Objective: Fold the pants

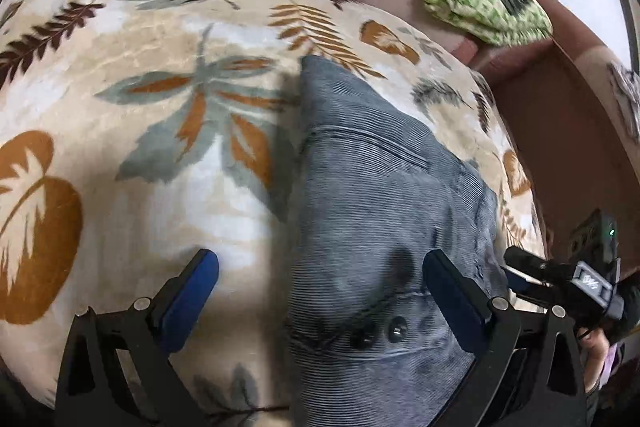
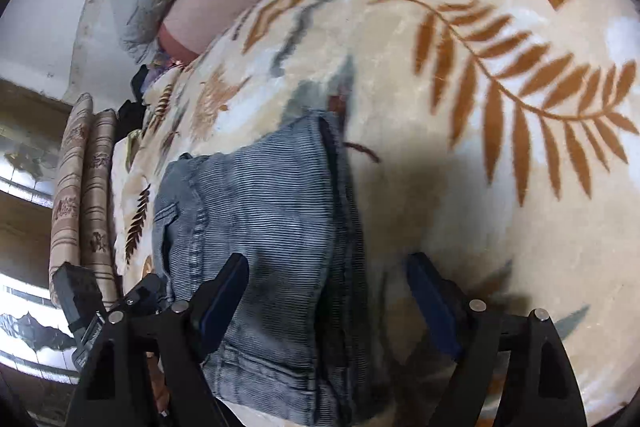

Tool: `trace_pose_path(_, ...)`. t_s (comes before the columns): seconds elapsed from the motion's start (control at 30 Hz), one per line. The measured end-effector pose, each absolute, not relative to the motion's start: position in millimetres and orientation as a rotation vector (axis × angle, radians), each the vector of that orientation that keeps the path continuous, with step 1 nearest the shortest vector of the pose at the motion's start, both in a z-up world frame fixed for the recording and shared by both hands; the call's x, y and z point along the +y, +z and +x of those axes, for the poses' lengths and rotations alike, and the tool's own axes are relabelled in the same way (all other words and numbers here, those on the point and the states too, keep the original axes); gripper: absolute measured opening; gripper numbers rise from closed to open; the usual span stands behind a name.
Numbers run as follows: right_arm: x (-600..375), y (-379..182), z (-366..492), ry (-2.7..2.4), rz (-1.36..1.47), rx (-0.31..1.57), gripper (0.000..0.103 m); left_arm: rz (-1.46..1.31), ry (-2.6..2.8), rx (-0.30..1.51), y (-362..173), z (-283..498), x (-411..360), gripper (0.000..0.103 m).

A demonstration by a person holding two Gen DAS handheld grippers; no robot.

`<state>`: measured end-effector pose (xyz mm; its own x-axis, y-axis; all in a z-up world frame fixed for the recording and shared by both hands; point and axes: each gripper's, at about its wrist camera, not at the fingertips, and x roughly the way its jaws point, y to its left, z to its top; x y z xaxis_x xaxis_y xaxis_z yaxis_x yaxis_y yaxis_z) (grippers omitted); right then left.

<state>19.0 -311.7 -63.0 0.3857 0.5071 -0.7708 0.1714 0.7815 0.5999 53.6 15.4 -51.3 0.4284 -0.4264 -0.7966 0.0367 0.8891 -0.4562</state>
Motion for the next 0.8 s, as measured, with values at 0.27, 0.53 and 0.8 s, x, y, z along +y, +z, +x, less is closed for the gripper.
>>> trace_pose_path(0.27,-298.0,-69.0,21.9,0.251,0.657,1.19,0.047,-0.272,-0.293,1.103,-50.0,56.6,-7.7,0.046)
trace_pose_path(0.53,-283.1,-47.9,18.6,0.218,0.528,1.157,0.018,-0.153,-0.288,1.027,-28.9,48.4,-16.1,0.021)
trace_pose_path(0.8,-250.1,29.4,30.7,0.303,0.437,1.009,0.017,-0.095,-0.275,0.782,46.9,51.0,7.6,0.02)
